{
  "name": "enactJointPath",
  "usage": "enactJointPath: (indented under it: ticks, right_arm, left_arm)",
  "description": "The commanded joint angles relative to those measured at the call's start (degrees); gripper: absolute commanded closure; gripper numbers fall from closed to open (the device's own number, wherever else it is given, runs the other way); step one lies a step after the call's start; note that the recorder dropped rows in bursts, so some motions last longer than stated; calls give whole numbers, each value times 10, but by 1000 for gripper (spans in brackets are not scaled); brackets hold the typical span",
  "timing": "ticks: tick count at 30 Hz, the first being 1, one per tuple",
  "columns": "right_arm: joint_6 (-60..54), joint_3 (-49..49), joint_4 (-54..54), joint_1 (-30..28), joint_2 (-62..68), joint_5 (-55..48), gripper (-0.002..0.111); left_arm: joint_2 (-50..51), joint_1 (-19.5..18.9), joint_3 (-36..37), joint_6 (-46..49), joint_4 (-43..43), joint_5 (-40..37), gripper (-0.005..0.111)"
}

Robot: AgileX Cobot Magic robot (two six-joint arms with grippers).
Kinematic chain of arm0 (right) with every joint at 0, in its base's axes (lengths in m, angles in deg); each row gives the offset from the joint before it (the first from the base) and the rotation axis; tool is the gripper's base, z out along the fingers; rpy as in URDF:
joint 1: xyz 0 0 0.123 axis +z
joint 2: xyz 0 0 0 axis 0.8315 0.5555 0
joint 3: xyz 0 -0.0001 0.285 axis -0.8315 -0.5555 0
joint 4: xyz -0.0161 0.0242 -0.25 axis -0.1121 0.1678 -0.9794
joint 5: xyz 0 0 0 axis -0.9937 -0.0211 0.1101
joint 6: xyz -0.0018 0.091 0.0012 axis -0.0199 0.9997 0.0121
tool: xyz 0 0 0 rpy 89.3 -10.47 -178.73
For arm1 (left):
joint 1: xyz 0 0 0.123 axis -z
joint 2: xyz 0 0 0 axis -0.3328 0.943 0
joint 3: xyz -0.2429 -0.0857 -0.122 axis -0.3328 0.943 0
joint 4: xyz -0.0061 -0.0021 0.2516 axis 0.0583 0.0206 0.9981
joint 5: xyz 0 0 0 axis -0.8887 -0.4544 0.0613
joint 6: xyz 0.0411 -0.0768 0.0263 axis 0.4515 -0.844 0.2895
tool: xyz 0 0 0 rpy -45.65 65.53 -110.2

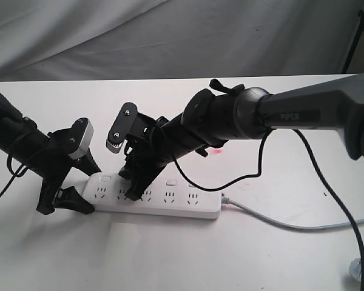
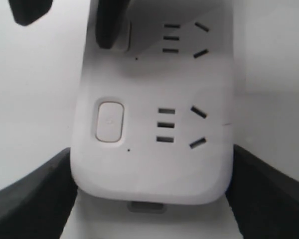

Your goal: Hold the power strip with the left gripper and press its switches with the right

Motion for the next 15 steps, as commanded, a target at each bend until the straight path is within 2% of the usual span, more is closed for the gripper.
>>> enactJointPath:
  ticks: [1,15]
  right_arm:
    - [-12,-1,1,0,6,1,76]
    - [-42,-4,0,-1,13,-9,76]
  left_arm:
    - [1,3,-3,6,-5,-8,38]
    - [1,3,-3,4,-5,-8,38]
